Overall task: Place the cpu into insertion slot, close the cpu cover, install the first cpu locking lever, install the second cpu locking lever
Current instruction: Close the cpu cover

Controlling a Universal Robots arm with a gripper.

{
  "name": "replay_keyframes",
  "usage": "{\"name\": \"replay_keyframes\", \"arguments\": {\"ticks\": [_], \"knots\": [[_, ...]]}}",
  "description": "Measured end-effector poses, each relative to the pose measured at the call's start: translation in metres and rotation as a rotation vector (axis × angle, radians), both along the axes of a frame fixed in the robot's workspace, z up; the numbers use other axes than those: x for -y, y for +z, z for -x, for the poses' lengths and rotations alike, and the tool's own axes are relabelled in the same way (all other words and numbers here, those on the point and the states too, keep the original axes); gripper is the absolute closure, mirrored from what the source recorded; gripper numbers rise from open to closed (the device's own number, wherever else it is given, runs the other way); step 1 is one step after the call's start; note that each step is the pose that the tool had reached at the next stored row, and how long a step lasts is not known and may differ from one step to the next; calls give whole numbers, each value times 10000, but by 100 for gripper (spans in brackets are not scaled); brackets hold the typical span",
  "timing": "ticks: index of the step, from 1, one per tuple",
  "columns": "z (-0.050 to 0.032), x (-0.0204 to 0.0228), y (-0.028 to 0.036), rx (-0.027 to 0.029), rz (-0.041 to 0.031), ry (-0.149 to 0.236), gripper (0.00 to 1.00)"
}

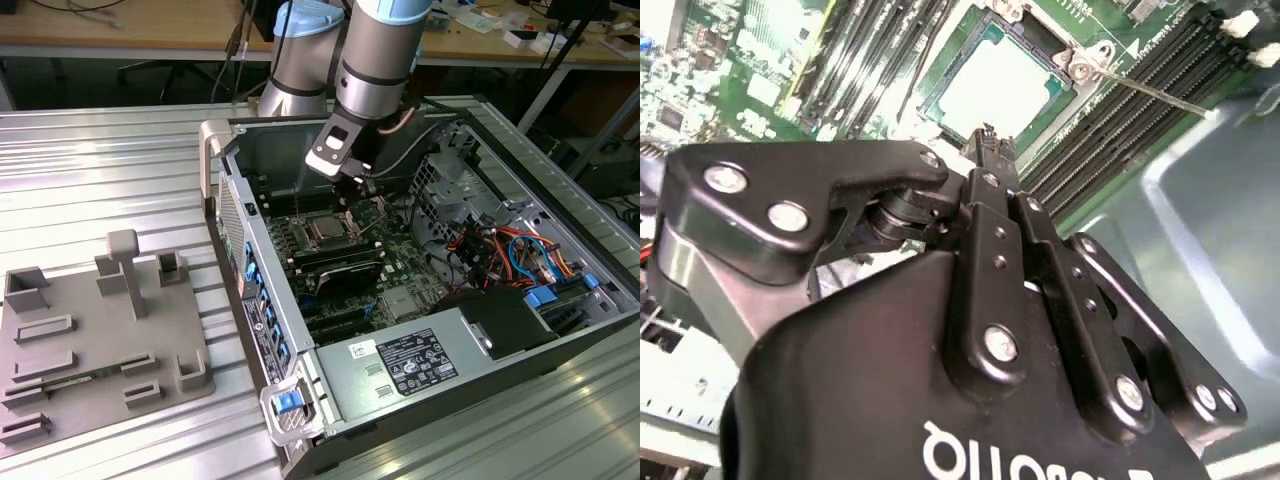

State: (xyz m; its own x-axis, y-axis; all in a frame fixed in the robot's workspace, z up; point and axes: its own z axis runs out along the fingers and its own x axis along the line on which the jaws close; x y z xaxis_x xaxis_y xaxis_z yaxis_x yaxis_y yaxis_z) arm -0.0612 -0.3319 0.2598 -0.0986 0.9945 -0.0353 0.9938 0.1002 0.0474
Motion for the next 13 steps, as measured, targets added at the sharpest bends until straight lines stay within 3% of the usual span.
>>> {"name": "replay_keyframes", "arguments": {"ticks": [1, 2, 5, 9, 13], "knots": [[-71, -2, 44, -2, 14, 18, 89], [-178, -3, 39, -4, 14, 20, 89], [-310, -5, 33, -7, 14, 23, 89], [-371, -6, 51, -8, 15, 29, 89], [-379, -6, 75, -8, 14, 40, 89]]}}
